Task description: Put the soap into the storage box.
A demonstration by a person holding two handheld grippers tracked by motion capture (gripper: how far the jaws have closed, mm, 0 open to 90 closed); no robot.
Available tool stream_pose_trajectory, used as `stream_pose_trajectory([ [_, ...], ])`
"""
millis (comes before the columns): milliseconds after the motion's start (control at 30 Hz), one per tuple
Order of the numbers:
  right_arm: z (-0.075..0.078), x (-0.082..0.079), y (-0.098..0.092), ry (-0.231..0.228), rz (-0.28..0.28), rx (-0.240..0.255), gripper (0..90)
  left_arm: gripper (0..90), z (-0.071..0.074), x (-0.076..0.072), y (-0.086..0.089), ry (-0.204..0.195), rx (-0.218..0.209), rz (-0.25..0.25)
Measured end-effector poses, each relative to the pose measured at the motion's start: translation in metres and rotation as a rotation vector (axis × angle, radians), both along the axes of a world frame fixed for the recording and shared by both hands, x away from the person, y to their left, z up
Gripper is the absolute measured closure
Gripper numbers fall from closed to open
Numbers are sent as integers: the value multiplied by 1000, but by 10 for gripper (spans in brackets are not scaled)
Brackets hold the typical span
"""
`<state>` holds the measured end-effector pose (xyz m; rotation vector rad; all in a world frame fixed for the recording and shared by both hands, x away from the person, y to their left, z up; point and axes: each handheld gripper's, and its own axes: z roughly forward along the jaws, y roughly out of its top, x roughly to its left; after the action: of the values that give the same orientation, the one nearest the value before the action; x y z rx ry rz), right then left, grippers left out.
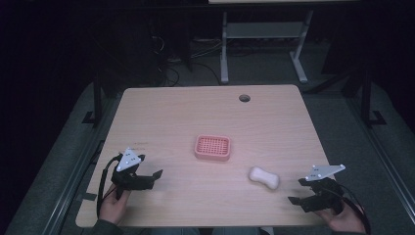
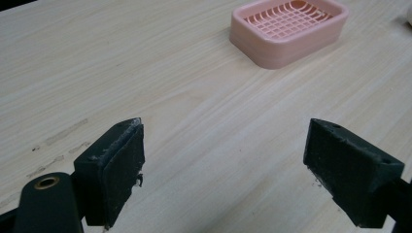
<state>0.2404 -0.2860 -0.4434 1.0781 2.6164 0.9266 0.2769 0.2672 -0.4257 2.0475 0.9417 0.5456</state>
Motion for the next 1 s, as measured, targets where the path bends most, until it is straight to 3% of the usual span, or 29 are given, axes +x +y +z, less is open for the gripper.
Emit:
stream_pose_trajectory([
  [300, 7, 12, 16, -2, 50, -37, 213, 146, -2, -4, 2, 12, 6, -7],
  [833, 22, 42, 62, 25, 163, -132, 196, 146, -2, -3, 3, 8, 1, -14],
  [1000, 24, 53, 81, 21, 217, -191, 210, 146, -2, -3, 3, 12, -6, -7],
])
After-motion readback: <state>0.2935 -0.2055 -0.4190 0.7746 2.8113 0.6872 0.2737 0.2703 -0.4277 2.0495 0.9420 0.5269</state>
